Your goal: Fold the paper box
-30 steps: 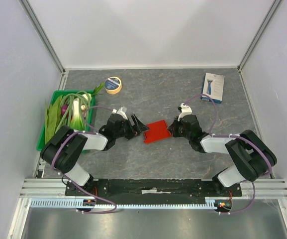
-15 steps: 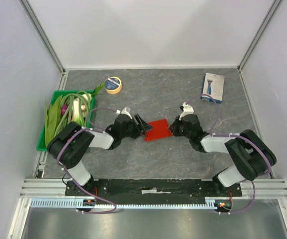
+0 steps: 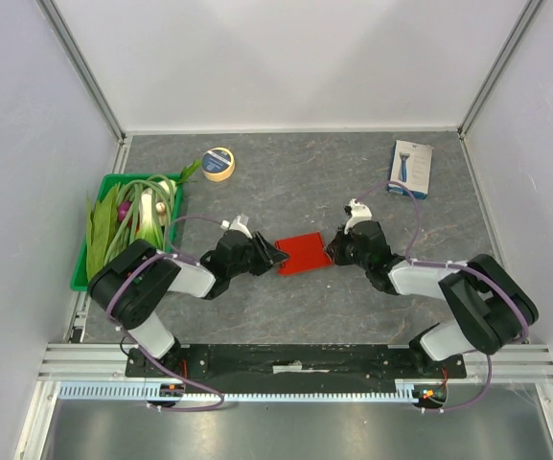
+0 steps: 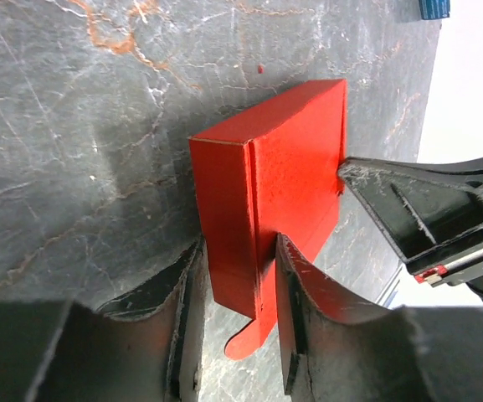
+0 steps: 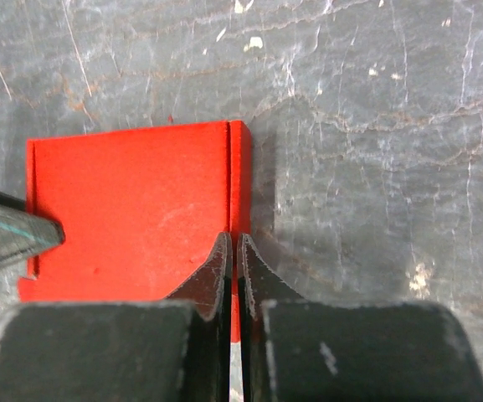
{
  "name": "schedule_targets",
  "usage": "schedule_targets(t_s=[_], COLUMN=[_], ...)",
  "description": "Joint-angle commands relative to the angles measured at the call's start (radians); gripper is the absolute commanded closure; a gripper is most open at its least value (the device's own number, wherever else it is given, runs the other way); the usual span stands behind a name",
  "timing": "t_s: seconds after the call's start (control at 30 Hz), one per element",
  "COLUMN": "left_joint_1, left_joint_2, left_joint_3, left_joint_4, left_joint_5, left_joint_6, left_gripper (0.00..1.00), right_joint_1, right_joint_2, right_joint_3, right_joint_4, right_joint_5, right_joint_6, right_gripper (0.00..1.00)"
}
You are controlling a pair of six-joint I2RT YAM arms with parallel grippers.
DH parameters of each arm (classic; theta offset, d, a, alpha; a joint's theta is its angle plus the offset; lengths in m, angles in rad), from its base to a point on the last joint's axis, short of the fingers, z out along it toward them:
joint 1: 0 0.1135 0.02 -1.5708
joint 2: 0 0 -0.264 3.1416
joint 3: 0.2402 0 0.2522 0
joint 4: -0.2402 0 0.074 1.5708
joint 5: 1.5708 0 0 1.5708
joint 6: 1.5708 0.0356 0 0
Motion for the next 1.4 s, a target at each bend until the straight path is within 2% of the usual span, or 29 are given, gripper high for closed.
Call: schedule_targets(t_s=[0.0,0.1,0.17,0.2,0.23,0.3,0.33,0.43,0.47,0.53,0.57,0.67,0.77,0.8,0.87,0.97,1.0,1.13,1.27,1.37], left_joint_1=[0.003,0.012,0.03,0.041,0.066,0.087,0.109,0.147,0.158,0.193,0.201,0.233,0.267,0.271,0.285,0.296,0.296,0.307,0.32,0.322], left_joint_2=[-0.079,-0.142,-0.175,-0.21,-0.224,-0.276,-0.294,-0.36,-0.372,-0.414,-0.428,-0.478,-0.506,-0.511,-0.517,-0.534,-0.543,-0.578,-0.603,-0.607], left_joint_3=[-0.004,0.015,0.042,0.05,0.065,0.088,0.114,0.147,0.154,0.171,0.179,0.188,0.181,0.171,0.159,0.127,0.122,0.098,0.079,0.081], left_joint_4=[-0.072,-0.17,-0.239,-0.297,-0.334,-0.398,-0.491,-0.599,-0.635,-0.688,-0.755,-0.829,-0.885,-0.891,-0.903,-0.893,-0.893,-0.9,-0.905,-0.907], left_joint_5=[0.029,0.065,0.092,0.131,0.154,0.222,0.238,0.315,0.332,0.384,0.398,0.451,0.513,0.546,0.576,0.62,0.634,0.665,0.683,0.694], left_joint_6=[-0.004,0.007,0.014,0.013,0.011,0.027,0.03,0.036,0.018,0.004,-0.002,-0.036,-0.082,-0.091,-0.134,-0.18,-0.185,-0.211,-0.237,-0.231], left_gripper=[0.7,0.71,0.73,0.74,0.77,0.81,0.87,0.87,0.87,0.92,0.92,0.93,0.93,0.94,0.95,0.98,0.98,0.98,0.98,0.98], right_joint_1=[0.027,0.07,0.13,0.156,0.185,0.267,0.294,0.409,0.484,0.564,0.636,0.751,0.848,0.868,0.897,0.922,0.923,0.925,0.923,0.92], right_joint_2=[-0.079,-0.171,-0.244,-0.269,-0.295,-0.363,-0.379,-0.421,-0.43,-0.435,-0.433,-0.395,-0.331,-0.312,-0.254,-0.185,-0.167,-0.114,-0.125,-0.123], right_joint_3=[-0.008,0.074,0.155,0.183,0.234,0.269,0.295,0.326,0.332,0.343,0.349,0.38,0.404,0.411,0.421,0.444,0.447,0.437,0.391,0.377], right_joint_4=[-0.228,-0.371,-0.456,-0.552,-0.597,-0.675,-0.691,-0.714,-0.714,-0.702,-0.694,-0.684,-0.681,-0.668,-0.647,-0.619,-0.607,-0.57,-0.504,-0.504], right_joint_5=[0.04,0.075,0.113,0.142,0.225,0.245,0.252,0.224,0.242,0.284,0.339,0.437,0.546,0.639,0.69,0.764,0.84,0.906,0.911,0.939], right_joint_6=[-0.08,-0.109,-0.166,-0.189,-0.248,-0.327,-0.356,-0.49,-0.546,-0.591,-0.625,-0.717,-0.803,-0.836,-0.873,-0.921,-0.927,-0.956,-0.976,-0.981], right_gripper=[0.93,0.83,0.71,0.65,0.52,0.4,0.3,0.19,0.16,0.13,0.12,0.09,0.09,0.09,0.09,0.12,0.15,0.24,0.27,0.35])
